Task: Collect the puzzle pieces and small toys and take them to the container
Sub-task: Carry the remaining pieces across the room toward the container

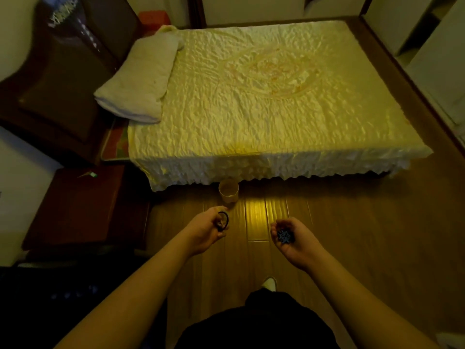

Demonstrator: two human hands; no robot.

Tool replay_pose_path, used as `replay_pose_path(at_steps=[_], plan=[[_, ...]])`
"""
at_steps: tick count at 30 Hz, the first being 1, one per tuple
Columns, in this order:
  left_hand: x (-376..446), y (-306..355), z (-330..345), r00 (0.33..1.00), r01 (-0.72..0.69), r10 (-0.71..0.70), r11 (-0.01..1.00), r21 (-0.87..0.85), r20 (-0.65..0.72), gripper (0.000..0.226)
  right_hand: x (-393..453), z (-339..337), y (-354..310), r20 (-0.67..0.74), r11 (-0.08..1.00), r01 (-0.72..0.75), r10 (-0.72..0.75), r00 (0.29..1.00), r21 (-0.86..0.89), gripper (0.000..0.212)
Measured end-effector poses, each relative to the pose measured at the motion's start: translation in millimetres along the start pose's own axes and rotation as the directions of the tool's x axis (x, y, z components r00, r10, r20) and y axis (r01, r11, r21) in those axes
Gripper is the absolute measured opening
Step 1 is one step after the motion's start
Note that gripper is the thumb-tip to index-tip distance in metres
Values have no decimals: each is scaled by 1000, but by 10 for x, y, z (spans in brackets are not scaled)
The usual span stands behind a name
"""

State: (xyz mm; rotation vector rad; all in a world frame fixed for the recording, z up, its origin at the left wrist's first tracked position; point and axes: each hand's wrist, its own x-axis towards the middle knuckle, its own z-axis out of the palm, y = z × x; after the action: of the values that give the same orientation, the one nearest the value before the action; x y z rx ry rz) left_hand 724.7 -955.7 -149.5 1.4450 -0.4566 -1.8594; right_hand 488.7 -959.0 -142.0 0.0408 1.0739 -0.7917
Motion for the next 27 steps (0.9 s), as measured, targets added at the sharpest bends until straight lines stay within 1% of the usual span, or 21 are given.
replay_pose_path(at_steps=[3, 7, 10, 13, 18, 21, 23, 25, 27], plan=[[288, 169, 92, 998, 10, -9, 1000, 21, -70, 36, 232, 146, -361, 4, 999, -9, 9, 1000, -49, 11], [556, 322, 159, 996, 25, -19, 998, 63, -87, 36, 456, 334, -640, 23, 999, -10, 11, 1000, -40, 11], [781, 470, 128, 994, 17, -7, 996, 93, -109, 32, 602, 497, -804, 29, 1000, -15, 15, 999, 8, 20], [1037, 626, 28, 991, 15, 2, 992, 127, -132, 31, 773, 688, -927, 29, 997, -40, 38, 999, 61, 26], [1543, 939, -213, 989, -15, 28, 996, 93, -142, 31, 1187, 1031, -1113, 6, 997, -58, 58, 998, 56, 25], [1870, 1131, -415, 986, 28, -19, 998, 52, -163, 29, 1450, 1280, -1210, -69, 997, -36, 41, 997, 68, 27], [2103, 1282, -547, 983, 30, -22, 999, 41, -185, 27, 1620, 1452, -1275, -86, 998, -14, 19, 996, 64, 30], [2342, 1415, -697, 978, 35, -19, 997, 74, -210, 24, 1798, 1633, -1354, -113, 998, -14, 21, 993, 64, 31], [2582, 1509, -822, 970, 51, -20, 992, 118, -244, 23, 1995, 1803, -1433, -111, 997, 1, 8, 994, 81, 31]])
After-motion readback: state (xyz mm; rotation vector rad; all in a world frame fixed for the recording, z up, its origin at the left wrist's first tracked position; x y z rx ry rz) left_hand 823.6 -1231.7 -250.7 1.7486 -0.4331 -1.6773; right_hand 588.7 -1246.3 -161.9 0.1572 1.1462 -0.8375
